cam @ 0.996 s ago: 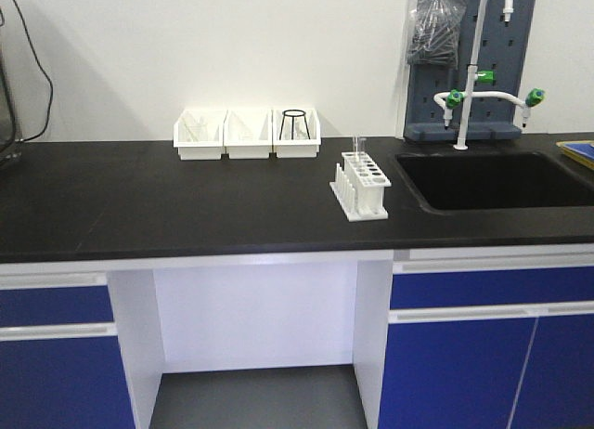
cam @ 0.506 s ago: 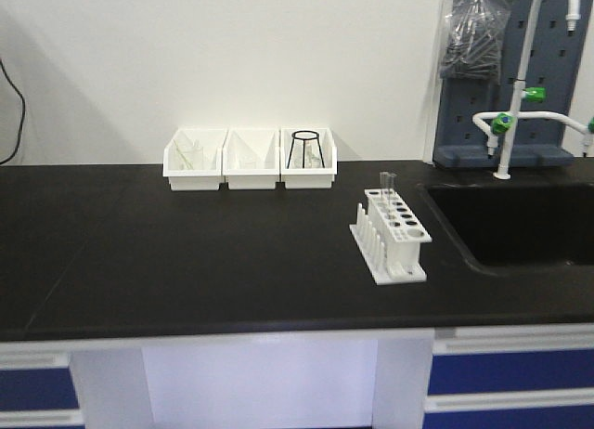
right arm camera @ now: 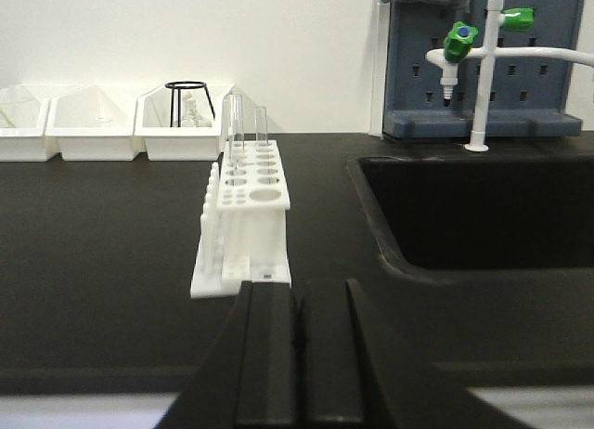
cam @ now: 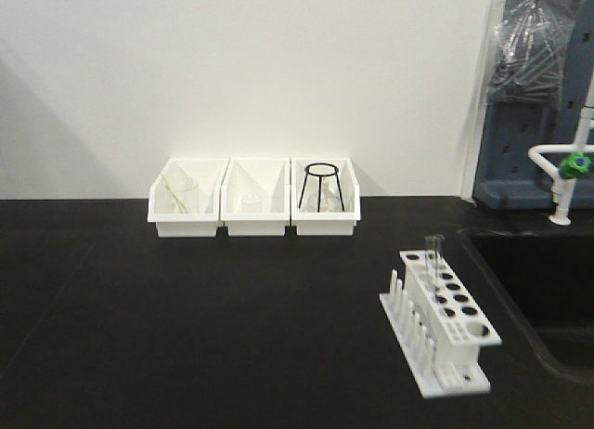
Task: Flip and reinsert test tube from rack
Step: 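Move the right gripper down over the glass tubes in the rack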
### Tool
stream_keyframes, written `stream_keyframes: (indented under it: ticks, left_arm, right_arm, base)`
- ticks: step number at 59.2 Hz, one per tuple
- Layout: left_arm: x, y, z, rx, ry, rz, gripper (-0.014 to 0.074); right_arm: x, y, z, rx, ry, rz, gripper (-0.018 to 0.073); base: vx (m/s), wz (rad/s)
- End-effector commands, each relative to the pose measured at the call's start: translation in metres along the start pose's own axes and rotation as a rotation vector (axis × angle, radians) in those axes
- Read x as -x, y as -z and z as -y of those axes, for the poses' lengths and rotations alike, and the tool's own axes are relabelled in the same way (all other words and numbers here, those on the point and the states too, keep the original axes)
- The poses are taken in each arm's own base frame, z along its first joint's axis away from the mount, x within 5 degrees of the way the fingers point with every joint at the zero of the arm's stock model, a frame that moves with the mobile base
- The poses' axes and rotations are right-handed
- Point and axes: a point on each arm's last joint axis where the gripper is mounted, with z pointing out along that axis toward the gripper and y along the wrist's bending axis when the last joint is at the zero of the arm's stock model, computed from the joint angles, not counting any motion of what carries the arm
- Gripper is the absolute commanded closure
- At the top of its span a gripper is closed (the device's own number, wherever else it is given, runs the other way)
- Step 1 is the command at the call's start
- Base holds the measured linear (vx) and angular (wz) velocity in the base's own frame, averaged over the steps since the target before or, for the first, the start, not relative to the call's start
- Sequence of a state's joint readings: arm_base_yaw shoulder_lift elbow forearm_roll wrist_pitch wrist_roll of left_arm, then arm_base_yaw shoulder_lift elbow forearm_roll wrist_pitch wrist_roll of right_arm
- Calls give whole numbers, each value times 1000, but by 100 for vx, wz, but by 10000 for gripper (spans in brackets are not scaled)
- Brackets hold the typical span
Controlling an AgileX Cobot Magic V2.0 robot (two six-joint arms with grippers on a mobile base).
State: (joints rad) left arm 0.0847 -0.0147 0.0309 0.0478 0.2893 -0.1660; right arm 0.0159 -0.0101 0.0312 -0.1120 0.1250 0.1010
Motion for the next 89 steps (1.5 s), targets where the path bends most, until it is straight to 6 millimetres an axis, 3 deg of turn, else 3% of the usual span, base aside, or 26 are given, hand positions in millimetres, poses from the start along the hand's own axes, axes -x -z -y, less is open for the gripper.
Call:
stream_keyframes:
  ticks: [1,38,72,78,83,89]
  left_arm:
    - [8,1,2,-21,3,97,603]
    - [8,1,2,-21,3,97,603]
    - [8,1,2,-21,3,97,603]
    - [8,1,2,-21,3,97,603]
    - [8,1,2,-21,3,97,603]
    - [8,1,2,-21,3,97,603]
  right_arm:
    - [8,1,0,2,5,88,568]
    - [8,1,0,2,5,88,568]
    - [14,2,-1,9,3,153,568]
    - [40,8,-2,27,-36,368,568]
    - [79,19,-1,28,-65,476,568]
    - [126,14,0,20,-30,499,568]
  base:
    - [47,3]
    - [40,0]
    - [8,-2]
    - [0,0]
    - [0,0]
    - [0,1]
